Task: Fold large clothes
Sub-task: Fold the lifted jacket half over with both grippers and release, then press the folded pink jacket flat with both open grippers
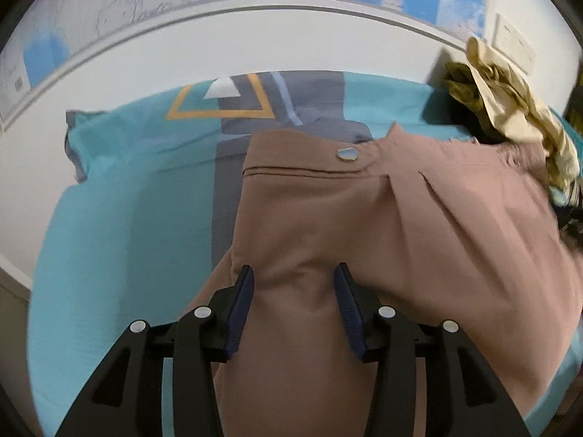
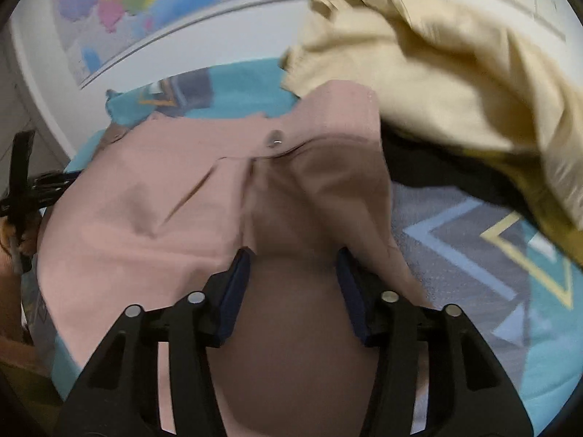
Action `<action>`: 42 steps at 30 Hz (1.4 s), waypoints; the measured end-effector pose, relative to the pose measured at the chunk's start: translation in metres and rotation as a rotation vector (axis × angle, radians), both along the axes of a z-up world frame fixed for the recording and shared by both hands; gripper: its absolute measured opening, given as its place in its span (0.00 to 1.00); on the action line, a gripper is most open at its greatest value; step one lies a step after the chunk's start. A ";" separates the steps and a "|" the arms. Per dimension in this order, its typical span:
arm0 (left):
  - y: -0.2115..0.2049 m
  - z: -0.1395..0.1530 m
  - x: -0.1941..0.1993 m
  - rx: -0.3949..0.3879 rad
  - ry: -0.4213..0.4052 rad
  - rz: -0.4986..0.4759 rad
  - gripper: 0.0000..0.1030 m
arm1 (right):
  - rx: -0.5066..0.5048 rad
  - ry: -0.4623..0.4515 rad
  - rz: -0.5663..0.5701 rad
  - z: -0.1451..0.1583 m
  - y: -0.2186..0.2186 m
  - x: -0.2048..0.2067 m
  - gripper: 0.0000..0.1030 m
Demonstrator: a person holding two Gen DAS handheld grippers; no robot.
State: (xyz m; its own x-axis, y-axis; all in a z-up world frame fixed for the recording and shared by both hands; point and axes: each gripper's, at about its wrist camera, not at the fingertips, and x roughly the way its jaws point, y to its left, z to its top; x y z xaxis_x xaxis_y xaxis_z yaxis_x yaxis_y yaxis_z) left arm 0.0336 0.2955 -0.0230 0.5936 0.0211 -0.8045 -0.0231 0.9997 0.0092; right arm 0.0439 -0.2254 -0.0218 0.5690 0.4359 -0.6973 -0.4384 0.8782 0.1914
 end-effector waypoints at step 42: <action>-0.008 0.009 -0.077 0.029 -0.073 0.041 0.55 | -0.030 -0.104 0.148 0.031 -0.001 -0.114 0.63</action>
State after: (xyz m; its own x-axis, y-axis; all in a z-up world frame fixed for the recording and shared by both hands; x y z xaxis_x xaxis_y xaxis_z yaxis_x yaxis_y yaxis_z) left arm -0.0433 0.2871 -0.0143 0.6489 0.0689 -0.7577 -0.0654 0.9973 0.0347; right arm -0.0702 -0.2262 0.0089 0.5698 0.5003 -0.6520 -0.5796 0.8071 0.1128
